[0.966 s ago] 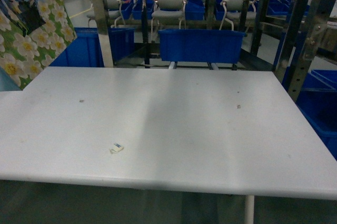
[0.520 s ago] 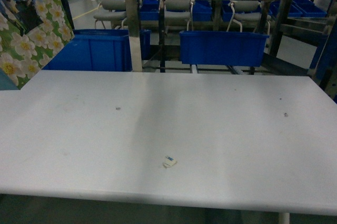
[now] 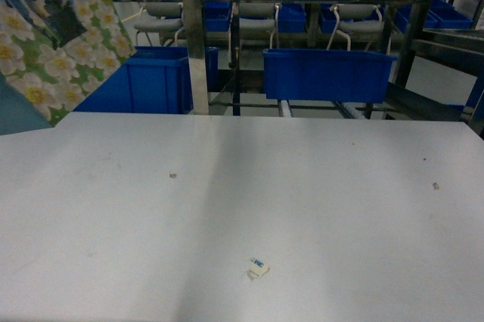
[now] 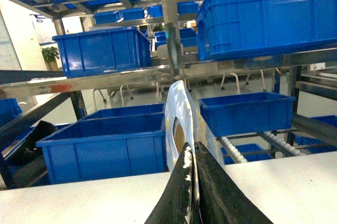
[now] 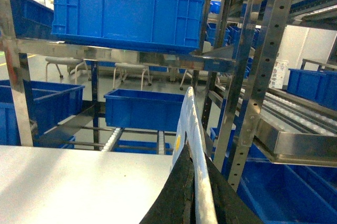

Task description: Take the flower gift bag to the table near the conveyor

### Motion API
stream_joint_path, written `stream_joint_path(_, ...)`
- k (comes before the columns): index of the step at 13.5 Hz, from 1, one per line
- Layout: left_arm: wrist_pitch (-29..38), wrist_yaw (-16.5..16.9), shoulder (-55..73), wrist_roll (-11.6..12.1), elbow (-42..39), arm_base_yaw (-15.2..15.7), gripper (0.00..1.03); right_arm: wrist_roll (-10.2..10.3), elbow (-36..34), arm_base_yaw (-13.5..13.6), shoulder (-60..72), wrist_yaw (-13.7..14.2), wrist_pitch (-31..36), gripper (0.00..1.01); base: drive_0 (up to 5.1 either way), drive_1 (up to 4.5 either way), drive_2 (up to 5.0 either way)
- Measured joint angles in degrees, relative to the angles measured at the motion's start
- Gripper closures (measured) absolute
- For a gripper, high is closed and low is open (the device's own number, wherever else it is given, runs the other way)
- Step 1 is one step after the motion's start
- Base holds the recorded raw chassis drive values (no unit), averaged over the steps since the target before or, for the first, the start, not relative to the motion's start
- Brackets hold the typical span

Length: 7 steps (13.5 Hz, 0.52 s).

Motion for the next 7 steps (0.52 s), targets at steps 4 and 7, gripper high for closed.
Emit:
stream_joint_path(4,0.13,-0.13,0.00,0.00,0.00,0.00,1.01,0.00,0.00,0.02,0.11,0.00,0.00,0.99,0.2,4.50,-4.2)
stream_joint_path(7,-0.22,-0.15,0.44,0.00,0.00,0.07,1.01,0.00,-0.09,0.00,0.76,0.00,-0.35,0.99,0.0,2.88,-2.8)
